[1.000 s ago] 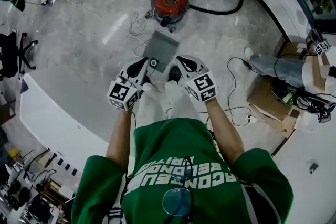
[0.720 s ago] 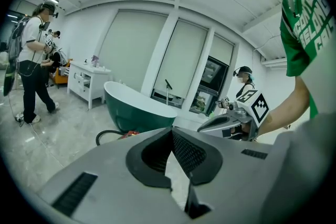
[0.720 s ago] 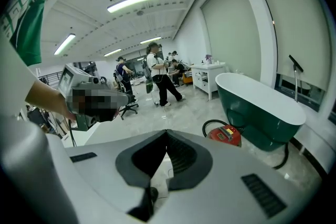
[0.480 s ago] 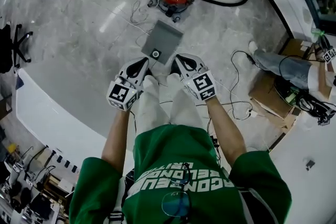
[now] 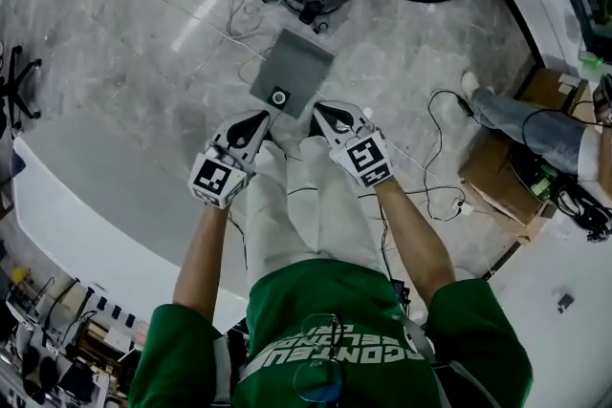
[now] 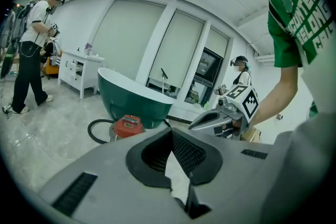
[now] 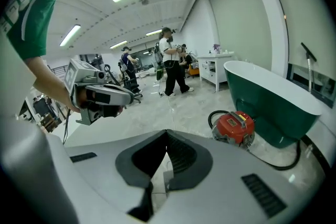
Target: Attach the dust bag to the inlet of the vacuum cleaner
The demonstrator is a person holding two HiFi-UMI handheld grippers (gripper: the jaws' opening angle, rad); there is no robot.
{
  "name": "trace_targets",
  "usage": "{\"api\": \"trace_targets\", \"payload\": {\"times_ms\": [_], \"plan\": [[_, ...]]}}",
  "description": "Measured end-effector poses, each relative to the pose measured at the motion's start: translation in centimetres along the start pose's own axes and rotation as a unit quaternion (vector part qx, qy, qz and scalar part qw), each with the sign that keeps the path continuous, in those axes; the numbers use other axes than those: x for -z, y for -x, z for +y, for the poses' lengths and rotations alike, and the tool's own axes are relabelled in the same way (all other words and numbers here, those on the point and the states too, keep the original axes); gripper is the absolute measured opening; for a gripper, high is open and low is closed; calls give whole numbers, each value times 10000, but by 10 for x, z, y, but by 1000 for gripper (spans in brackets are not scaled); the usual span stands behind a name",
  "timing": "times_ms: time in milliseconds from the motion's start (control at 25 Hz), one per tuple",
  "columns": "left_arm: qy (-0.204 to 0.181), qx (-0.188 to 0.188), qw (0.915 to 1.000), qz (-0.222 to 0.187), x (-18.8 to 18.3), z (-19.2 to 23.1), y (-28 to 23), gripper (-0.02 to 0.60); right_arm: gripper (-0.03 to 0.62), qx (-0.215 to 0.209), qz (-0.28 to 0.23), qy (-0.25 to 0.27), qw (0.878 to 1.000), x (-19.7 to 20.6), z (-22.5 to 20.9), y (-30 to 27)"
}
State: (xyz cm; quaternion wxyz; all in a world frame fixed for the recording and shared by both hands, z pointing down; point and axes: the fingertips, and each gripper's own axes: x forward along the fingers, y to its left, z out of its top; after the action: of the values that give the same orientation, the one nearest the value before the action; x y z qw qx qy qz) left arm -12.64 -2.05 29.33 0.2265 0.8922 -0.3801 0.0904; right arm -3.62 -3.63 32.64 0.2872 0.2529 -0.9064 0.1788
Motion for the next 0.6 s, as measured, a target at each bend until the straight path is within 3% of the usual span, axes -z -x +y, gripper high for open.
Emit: {"api": "trace_targets", "payload": {"times_ms": [320,600], "plan": [[-119,304,9993,194,125,36,-41,3,8,-367,178,308,9987,101,-21,-80],[-278,563,9973,373,258,87,-74,3,8,-562,246,591,9964,199,-48,-173]]}}
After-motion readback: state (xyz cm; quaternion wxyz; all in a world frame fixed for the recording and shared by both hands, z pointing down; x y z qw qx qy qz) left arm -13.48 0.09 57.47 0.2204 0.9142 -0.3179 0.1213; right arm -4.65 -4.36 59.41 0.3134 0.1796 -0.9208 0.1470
